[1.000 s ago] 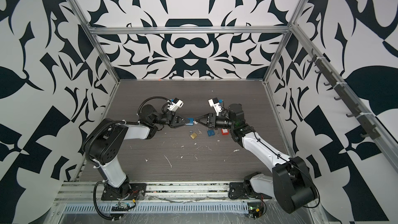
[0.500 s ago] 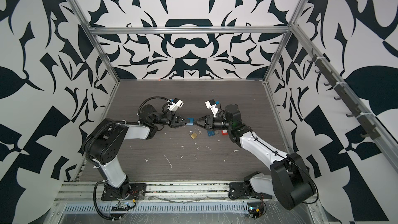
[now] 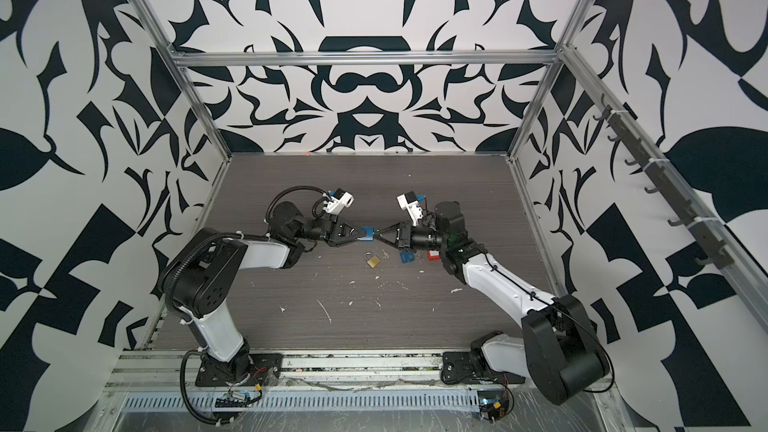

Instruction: Lock with the key

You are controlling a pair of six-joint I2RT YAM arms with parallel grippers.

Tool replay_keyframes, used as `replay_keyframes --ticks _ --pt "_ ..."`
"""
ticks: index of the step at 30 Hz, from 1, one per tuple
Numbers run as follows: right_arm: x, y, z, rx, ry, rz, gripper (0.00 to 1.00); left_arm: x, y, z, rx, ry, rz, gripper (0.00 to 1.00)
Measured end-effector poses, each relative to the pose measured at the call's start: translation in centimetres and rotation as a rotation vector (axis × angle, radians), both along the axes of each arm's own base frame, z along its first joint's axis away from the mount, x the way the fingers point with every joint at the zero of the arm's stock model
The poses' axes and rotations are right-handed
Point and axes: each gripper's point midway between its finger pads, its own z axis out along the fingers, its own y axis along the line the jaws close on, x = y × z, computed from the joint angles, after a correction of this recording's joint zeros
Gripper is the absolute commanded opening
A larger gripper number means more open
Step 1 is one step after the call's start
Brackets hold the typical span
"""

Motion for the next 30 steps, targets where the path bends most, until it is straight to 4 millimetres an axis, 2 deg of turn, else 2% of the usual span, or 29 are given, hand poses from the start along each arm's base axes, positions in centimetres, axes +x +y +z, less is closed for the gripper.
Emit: replay_keyframes --ticks 9,14,24,30 --pt "0.0 -0.1 -0.1 0.000 0.002 -0.003 0.06 0.0 0.0 0.0 -0.001 -0.003 0.000 0.00" --pt "0.1 -0.2 0.1 0.006 -0.004 -0.004 0.00 0.0 0.0 0.0 -0.001 -0.003 0.000 0.00" --pt "0.1 -0.9 -0.2 0.022 -0.002 0.001 0.00 0.0 -0.1 0.0 -0.001 0.000 0.003 0.00" --pt "0.8 -2.0 -0.1 0.041 0.003 -0.026 0.00 0.9 0.4 -0.2 0.002 0.011 0.033 0.00"
